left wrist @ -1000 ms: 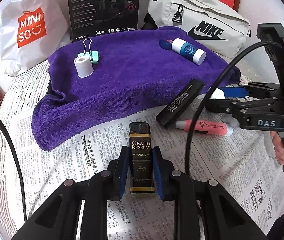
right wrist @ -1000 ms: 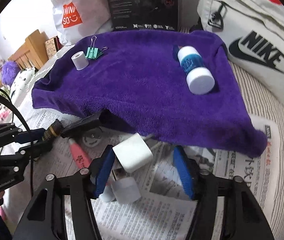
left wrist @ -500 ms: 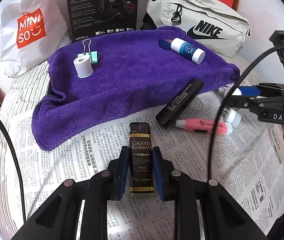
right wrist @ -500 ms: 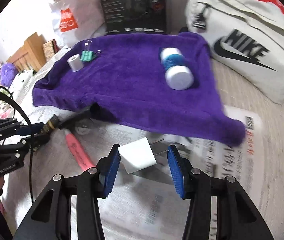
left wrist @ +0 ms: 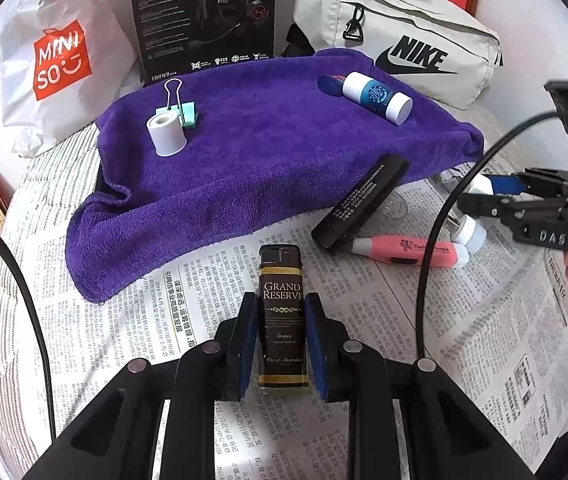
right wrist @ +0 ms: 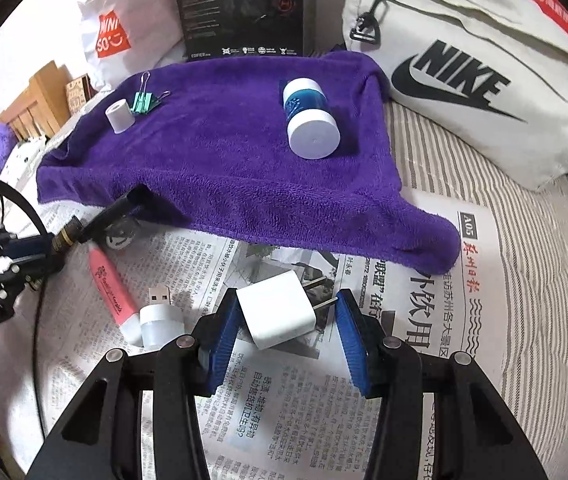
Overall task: Organize rigid objects
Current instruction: 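Lift the lighter and charger and carry both over the purple towel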
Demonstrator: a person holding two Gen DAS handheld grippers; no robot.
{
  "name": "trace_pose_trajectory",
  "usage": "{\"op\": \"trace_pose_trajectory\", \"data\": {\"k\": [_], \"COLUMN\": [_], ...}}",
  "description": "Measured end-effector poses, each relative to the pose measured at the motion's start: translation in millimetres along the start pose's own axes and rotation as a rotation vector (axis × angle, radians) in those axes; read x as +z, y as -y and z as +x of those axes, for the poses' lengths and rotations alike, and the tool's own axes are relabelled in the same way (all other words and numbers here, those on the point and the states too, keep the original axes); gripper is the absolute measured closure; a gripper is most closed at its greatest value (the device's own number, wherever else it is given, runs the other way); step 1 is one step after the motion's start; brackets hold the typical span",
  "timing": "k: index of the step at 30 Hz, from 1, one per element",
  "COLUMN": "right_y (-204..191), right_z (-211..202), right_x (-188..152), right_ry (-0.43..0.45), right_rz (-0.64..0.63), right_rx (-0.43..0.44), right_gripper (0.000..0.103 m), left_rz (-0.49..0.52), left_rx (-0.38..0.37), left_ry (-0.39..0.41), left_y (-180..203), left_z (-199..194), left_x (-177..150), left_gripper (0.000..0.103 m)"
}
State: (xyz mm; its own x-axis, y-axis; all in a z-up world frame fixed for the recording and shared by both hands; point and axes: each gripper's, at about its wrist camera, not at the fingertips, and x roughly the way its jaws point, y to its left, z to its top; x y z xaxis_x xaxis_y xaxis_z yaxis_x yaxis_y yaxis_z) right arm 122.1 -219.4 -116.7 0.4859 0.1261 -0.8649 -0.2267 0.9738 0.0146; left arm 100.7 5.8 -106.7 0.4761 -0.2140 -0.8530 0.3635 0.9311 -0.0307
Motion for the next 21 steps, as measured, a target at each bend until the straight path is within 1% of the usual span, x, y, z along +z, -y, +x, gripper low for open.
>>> {"op": "trace_pose_trajectory", "data": {"k": [2,6,11,18,21], "right_y": [0.7,4.0,4.2,5.0,5.7], "right_z": [-0.1,-3.3,-3.9,-5.8,-8.4], "right_x": [0.7,1.4,-2.4,-4.8,-2.1], "right_ry": [0.000,-0.004,-0.002,0.001,0.004], "right_rz": [-0.002,0.012,0.016,0.029,0.041], "right_rx": [0.003,0.024,0.031,0.048,0.063], "right_gripper": [0.055,0.055,0.055,0.055,0.055], "left_rz": [-0.007,-0.011,-0.034,0.005,-0.004], "left_rx": [-0.008,0.009,-0.004,0.037,0.029], "left_ry": [-0.003,-0.014,-0.012,-0.027,-0.036], "left_y": [-1.9,-5.0,-9.3,-0.9,-1.4], "left_z": [-0.4,-2.8,-3.4,0.2,-0.2], "left_x": [-0.2,-2.6,-4.5,0.3,0.9], "left_gripper": [0.080,0.080,0.080,0.080,0.080]}}
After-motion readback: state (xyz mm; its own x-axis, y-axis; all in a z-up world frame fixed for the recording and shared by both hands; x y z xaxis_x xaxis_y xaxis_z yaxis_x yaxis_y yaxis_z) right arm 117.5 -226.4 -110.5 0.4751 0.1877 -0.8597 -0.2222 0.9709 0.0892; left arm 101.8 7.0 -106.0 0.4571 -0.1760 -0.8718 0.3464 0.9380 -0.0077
